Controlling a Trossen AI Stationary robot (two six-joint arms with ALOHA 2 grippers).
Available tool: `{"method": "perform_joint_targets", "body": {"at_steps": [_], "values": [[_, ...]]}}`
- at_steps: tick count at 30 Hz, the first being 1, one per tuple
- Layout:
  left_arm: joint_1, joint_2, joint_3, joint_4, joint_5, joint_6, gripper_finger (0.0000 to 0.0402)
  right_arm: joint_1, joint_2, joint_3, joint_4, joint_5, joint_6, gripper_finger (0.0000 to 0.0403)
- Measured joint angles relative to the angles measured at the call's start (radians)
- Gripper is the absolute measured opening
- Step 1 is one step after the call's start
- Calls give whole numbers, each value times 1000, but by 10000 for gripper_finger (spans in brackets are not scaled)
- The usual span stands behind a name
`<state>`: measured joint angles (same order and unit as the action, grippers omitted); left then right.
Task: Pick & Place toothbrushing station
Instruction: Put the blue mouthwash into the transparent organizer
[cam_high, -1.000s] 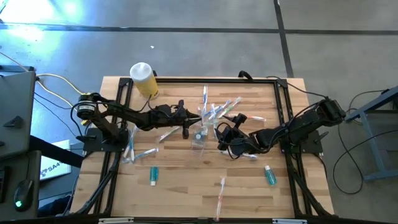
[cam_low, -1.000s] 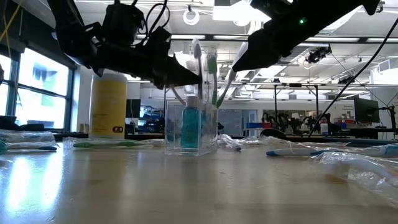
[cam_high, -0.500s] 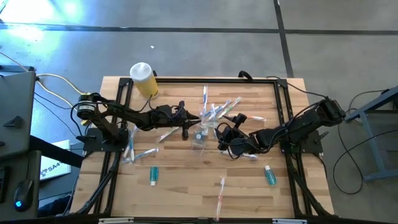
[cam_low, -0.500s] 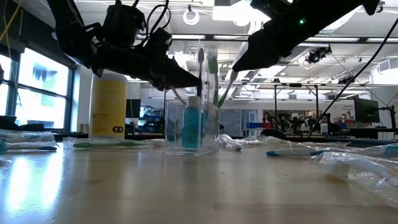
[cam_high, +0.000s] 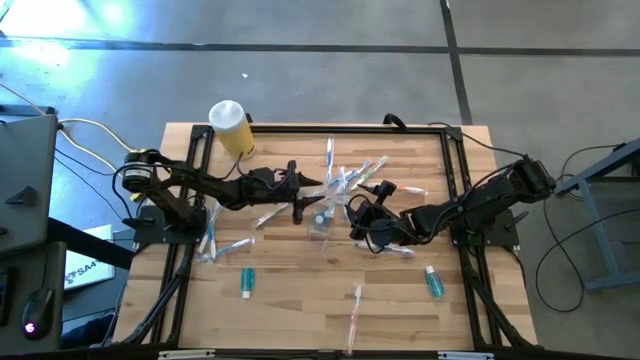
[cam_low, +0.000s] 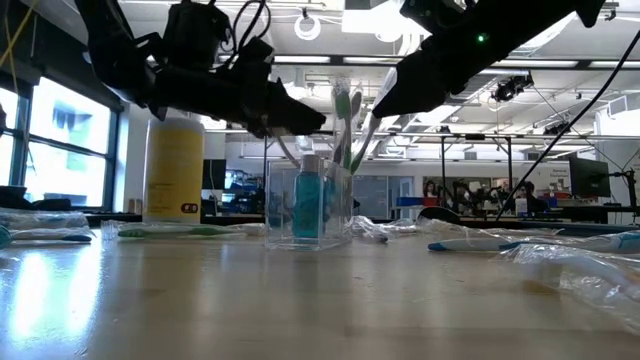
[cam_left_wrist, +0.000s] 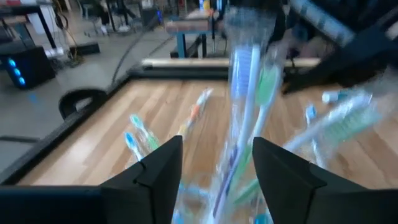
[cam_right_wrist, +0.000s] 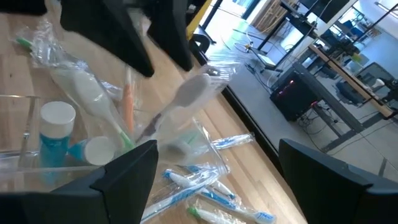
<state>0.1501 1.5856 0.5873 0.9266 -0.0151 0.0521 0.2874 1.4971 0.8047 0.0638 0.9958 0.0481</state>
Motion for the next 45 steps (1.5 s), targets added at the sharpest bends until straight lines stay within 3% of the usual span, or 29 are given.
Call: {"method": "perform_joint_targets", "body": {"at_steps": [5,10,15,19,24,29,31,37,45], "values": [[0,-65,0,-1,-2,10,196,1,0,0,0,11,-5,326],[0,-167,1,-22,-2,27,196,28,-6,0,4,96,-23,326],[-18,-324,2,-191,9,24,196,66,-24,0,-1,144,-30,326],[-103,-474,78,-571,4,41,196,89,-33,0,-5,166,-49,326],[-310,-518,326,-1226,-184,-63,196,93,-35,0,-6,208,-59,326],[-513,-442,531,-1708,-193,-358,196,93,-35,0,-7,210,-61,326],[-571,-410,570,-1798,-194,-555,196,94,-35,0,-7,210,-58,326],[-694,-324,574,-1842,-172,-1204,196,118,-39,0,-8,208,-53,326],[-843,-147,566,-1785,-50,-1823,196,169,-39,0,-8,206,-68,326]]}}
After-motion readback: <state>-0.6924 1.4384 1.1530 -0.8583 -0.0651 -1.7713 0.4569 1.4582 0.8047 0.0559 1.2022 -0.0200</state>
